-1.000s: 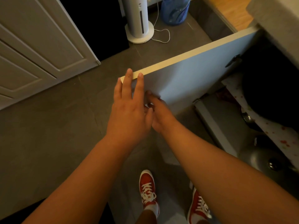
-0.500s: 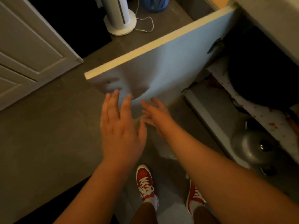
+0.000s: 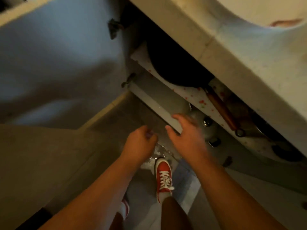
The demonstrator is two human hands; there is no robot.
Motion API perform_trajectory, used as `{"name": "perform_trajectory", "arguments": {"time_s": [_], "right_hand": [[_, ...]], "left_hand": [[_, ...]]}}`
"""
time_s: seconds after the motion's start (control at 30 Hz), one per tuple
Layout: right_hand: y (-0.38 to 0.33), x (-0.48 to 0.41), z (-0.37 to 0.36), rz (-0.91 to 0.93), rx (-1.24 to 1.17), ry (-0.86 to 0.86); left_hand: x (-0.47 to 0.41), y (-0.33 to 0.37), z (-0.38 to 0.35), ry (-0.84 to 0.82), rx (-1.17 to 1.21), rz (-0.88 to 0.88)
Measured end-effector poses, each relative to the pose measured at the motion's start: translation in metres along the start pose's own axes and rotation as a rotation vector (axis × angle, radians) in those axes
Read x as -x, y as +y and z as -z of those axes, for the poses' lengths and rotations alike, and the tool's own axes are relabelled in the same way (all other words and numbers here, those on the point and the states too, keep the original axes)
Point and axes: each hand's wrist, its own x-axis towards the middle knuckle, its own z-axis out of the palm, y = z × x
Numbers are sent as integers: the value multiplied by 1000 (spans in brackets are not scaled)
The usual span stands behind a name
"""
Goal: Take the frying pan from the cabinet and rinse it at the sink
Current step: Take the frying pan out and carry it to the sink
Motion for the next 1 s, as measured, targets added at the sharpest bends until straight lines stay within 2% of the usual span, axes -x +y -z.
{"name": "perform_trajectory", "arguments": {"time_s": [0.1, 0.23, 0.4, 0.53, 0.63, 0.73, 0.87, 0.93, 1.0], "right_hand": [[31, -4, 34, 50, 224, 92], [61, -7, 63, -30, 401, 119], [85, -9, 74, -159, 403, 8], [91, -6, 72, -128, 426, -17], [88, 0, 66, -92, 272, 40], [88, -4, 64, -226, 3, 54], [88, -33, 70, -436, -423, -128], [86, -44, 68, -494, -679, -247], [83, -51, 62, -520, -814, -378]], "left_hand": [[-17, 29, -31, -121, 76, 6], [-35, 60, -65, -151, 116, -49], [-55, 87, -94, -152, 196, -28], [-65, 107, -110, -180, 266, 44], [-73, 118, -117, -213, 369, 103], [-83, 123, -123, -220, 470, 113], [-92, 128, -127, -210, 604, 149], [-95, 129, -125, -211, 660, 159], [-97, 131, -121, -224, 691, 184]]}}
